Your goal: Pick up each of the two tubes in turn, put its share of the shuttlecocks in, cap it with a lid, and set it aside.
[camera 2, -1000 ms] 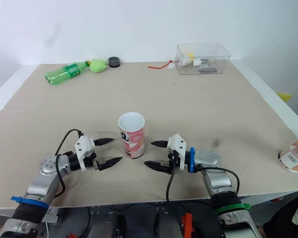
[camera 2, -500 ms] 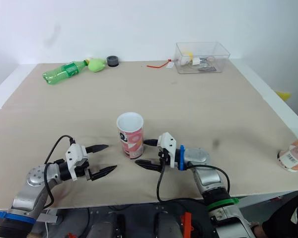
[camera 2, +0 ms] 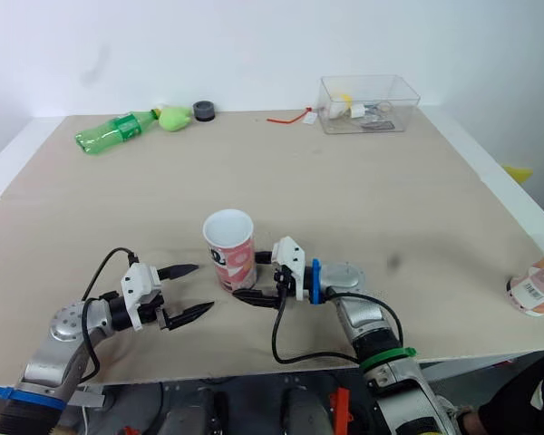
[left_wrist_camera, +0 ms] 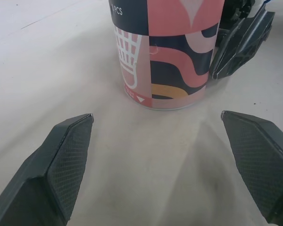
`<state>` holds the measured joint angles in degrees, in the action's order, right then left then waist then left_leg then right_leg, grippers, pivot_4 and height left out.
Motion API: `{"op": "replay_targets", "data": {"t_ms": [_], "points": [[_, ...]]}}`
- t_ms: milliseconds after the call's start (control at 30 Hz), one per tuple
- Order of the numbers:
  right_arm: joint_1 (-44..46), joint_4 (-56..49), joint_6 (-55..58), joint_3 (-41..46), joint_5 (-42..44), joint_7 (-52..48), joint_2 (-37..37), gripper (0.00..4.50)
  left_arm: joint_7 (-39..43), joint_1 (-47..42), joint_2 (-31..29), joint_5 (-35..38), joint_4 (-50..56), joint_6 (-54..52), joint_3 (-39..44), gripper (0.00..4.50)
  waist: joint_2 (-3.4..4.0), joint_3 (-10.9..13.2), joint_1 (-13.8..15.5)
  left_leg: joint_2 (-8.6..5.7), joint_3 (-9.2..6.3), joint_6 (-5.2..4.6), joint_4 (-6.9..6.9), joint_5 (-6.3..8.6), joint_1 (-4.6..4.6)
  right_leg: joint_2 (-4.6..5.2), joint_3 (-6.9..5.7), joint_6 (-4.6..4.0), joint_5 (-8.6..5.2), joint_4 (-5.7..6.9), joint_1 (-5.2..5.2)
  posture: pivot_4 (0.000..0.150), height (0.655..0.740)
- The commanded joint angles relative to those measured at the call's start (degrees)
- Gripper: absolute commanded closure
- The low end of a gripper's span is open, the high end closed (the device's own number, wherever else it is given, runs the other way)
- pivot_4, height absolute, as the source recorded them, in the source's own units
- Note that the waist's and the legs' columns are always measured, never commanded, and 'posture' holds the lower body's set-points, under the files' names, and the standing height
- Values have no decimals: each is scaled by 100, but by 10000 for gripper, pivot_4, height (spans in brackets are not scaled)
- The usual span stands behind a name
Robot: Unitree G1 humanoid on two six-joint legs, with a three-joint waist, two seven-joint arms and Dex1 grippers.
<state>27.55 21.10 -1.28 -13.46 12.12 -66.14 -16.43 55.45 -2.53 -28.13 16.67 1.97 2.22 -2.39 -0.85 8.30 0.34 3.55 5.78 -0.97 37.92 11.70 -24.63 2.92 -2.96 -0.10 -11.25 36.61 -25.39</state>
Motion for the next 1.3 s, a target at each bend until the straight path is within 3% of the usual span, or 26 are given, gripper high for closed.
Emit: {"op": "replay_targets", "data": {"t_ms": [33, 500, 667, 933, 1100, 1300], "points": [[112, 131, -123, -105, -47, -103, 113, 397, -13, 61, -63, -9, 204, 106, 16, 0, 0, 0, 0, 3, 0, 0, -3, 0, 2, -4, 0, -3, -2, 0, 0, 1500, 7400], [502, 860, -563, -268, -284, -298, 489, 397, 31, 205, -48, -8, 354, 130, -43, 0, -1, 0, -9, 19, 8, 8, -38, 3, 30, -29, 8, -34, -19, 7, 3, 1500, 7400], [573, 994, -673, -198, -279, -290, 540, 13432, 20, 177, -63, -51, 344, 136, -70, 0, -1, 0, -9, 23, 10, 11, -38, 4, 35, -39, 14, -39, -22, 11, 4, 1500, 7400], [406, 504, -346, 191, 55, -55, 375, 14260, 52, -48, -71, -68, 183, 112, -82, 0, -1, 0, -1, 26, 6, 16, -38, 4, 40, -48, 22, -47, -27, 21, 3, 1500, 7400], [74, -213, 286, 1435, 496, 1284, -36, 14260, 35, -274, -9, -55, 167, 67, -166, 0, -4, 6, 13, 19, 9, 36, -38, 6, 32, -35, 35, -32, -32, 22, 1, 1500, 7400], [-347, -210, 485, 3052, 275, 3676, -619, 14260, -10, -487, 201, -69, 128, 31, -394, 0, -8, 8, 17, -15, 16, 46, -41, 18, 27, -6, 52, 2, -50, 21, 2, 1500, 7400]]}}
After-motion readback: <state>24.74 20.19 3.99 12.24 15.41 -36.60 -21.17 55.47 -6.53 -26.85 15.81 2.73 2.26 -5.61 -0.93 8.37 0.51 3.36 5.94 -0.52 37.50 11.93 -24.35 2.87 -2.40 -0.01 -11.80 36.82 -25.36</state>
